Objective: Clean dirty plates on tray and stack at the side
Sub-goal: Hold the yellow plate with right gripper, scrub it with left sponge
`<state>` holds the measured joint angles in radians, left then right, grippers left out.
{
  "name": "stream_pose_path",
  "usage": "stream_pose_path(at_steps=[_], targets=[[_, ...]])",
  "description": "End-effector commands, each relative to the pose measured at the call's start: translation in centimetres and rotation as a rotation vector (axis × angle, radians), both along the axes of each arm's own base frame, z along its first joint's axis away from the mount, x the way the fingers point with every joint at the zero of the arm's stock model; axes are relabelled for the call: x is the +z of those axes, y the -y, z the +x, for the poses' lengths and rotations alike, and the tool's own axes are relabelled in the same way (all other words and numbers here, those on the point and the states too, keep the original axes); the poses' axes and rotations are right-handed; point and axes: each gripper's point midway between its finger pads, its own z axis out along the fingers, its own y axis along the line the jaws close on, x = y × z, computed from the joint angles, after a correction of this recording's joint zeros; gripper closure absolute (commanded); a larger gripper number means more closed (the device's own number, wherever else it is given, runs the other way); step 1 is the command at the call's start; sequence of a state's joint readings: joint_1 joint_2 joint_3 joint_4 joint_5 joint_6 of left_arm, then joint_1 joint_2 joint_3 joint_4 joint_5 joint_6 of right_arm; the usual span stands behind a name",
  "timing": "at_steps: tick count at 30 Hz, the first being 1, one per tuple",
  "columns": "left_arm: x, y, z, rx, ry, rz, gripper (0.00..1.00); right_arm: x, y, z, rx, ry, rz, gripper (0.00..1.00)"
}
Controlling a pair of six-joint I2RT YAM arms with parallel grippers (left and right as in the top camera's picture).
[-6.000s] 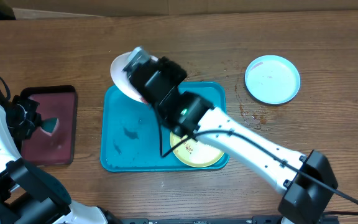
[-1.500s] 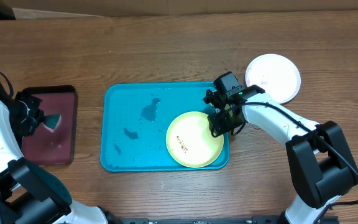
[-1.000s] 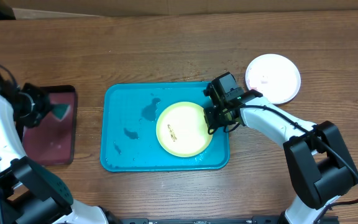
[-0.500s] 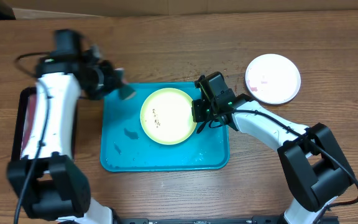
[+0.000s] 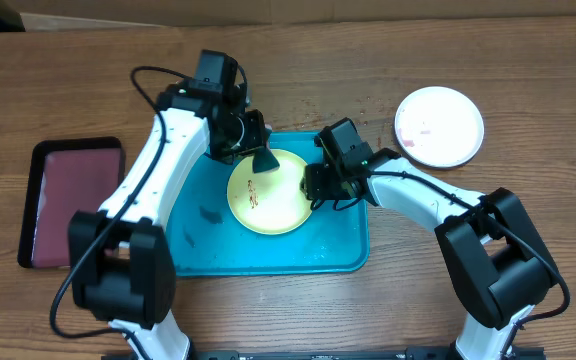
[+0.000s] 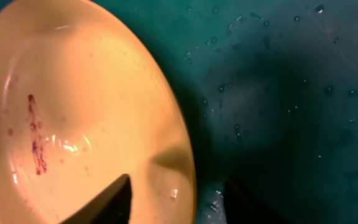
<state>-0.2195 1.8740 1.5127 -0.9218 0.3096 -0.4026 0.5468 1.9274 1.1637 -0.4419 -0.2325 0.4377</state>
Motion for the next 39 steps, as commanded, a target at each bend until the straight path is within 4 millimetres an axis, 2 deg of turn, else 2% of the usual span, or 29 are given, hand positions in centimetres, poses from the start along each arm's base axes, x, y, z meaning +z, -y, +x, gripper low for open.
stream_pose_path(at_steps=[1, 2, 4, 8, 13, 17, 19, 24, 33, 39], targets=[[-1.8, 0.2, -0.6, -0.092, -0.026, 0.034, 0.96, 1.1, -0.2, 0.7, -0.004, 0.001, -0.015, 0.43], [-2.1, 0.2, -1.0, -0.123, -0.036, 0.040, 0.96, 1.7, -0.1, 0.8, -0.009, -0.008, -0.032, 0.43], [-2.2, 0.2, -1.3, -0.122, -0.048, 0.044, 0.96, 1.7, 0.2, 0.6, -0.013, -0.017, -0.049, 0.44], [-2.4, 0.1, -1.6, -0.121, -0.067, 0.048, 0.96, 0.8, 1.6, 0.5, -0.040, -0.026, -0.124, 0.65], [-3.6, -0.1, -2.2, -0.112, -0.120, 0.054, 0.96, -0.8, 1.8, 0.3, -0.044, -0.053, -0.149, 0.87], [-5.1, -0.2, -3.5, -0.118, -0.200, 0.068, 0.96, -2.4, 2.0, 0.0, -0.042, -0.086, -0.168, 0.93], [-5.6, 0.0, -3.7, -0.120, -0.221, 0.057, 0.96, -2.5, 2.0, -0.1, -0.044, -0.091, -0.165, 0.96], [-6.2, 1.6, -4.3, -0.165, -0.258, -0.036, 0.96, -2.3, 1.6, 0.0, -0.067, -0.099, -0.142, 0.96], [-7.7, 3.6, -5.0, -0.213, -0.282, -0.028, 0.96, -2.0, 0.7, 0.2, -0.118, -0.120, -0.080, 0.96], [-10.3, 1.9, -4.5, -0.199, -0.289, 0.085, 0.96, -1.9, 0.5, 0.5, -0.117, -0.110, -0.074, 0.96]])
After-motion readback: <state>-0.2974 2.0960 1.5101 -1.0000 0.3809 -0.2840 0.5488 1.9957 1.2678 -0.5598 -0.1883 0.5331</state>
